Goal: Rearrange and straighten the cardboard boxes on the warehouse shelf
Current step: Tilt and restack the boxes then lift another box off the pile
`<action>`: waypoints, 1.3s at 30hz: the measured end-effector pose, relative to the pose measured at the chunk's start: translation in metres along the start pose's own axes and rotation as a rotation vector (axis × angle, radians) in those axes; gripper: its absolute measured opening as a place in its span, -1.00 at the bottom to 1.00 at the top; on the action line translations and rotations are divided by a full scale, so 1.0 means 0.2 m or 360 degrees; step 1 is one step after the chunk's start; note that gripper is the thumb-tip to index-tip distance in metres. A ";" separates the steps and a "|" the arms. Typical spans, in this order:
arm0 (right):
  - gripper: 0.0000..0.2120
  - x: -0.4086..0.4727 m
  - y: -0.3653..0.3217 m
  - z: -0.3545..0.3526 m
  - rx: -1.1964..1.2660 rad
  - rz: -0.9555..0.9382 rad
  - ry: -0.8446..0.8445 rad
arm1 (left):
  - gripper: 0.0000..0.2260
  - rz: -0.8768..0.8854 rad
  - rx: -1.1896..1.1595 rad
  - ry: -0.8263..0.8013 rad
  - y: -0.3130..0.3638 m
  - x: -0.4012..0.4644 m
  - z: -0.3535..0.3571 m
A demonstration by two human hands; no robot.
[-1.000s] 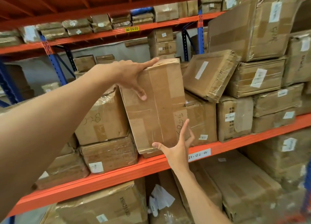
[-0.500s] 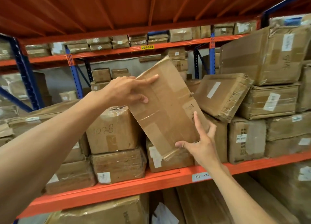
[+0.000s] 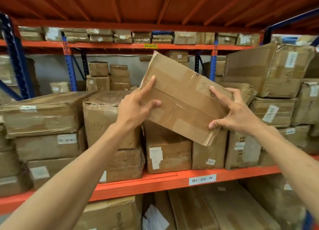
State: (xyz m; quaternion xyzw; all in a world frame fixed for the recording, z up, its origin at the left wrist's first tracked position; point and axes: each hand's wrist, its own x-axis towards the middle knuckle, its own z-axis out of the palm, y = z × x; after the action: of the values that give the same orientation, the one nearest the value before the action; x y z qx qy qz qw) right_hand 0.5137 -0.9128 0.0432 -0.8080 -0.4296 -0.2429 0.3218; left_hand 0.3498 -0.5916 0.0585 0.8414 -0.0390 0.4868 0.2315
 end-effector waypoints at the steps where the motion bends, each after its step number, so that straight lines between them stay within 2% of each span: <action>1: 0.18 0.01 0.04 0.00 -0.0021 0.0021 -0.0045 | -0.34 -0.0001 0.0070 0.0015 0.01 -0.05 0.05; 5: 0.23 0.02 0.12 0.10 -0.0091 -0.0020 -0.0149 | -0.36 -0.0099 0.0155 0.0103 -0.03 -0.26 0.19; 15: 0.24 -0.01 0.11 0.22 -0.0199 0.0006 -0.0171 | -0.35 -0.0157 0.0230 -0.0001 -0.19 -0.34 0.26; 27: 0.26 0.09 0.08 0.16 -0.0451 -0.0154 -0.0351 | -0.35 -0.0338 -0.0073 0.0383 -0.14 -0.47 0.39; 32: 0.30 0.18 0.04 0.20 -0.0554 -0.0329 -0.0533 | -0.33 -0.0564 -0.0185 0.0458 -0.23 -0.64 0.46; 36: 0.31 0.19 0.04 0.34 -0.0570 -0.0334 -0.0591 | -0.31 -0.0681 -0.0133 0.0246 -0.35 -0.67 0.47; 38: 0.31 0.18 0.08 0.41 -0.0589 -0.0318 -0.0596 | -0.30 -0.0783 0.0164 0.0081 -0.38 -0.70 0.53; 39: 0.30 0.18 0.10 0.44 -0.0596 -0.0319 -0.0595 | -0.29 -0.0791 0.0426 0.0036 -0.39 -0.70 0.57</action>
State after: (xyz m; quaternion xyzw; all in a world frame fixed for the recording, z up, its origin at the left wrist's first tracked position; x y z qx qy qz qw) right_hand 0.5597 -0.8372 0.0010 -0.8376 -0.5069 -0.1956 0.0563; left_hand 0.3900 -0.5928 -0.1345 0.8427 0.2358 0.4253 0.2310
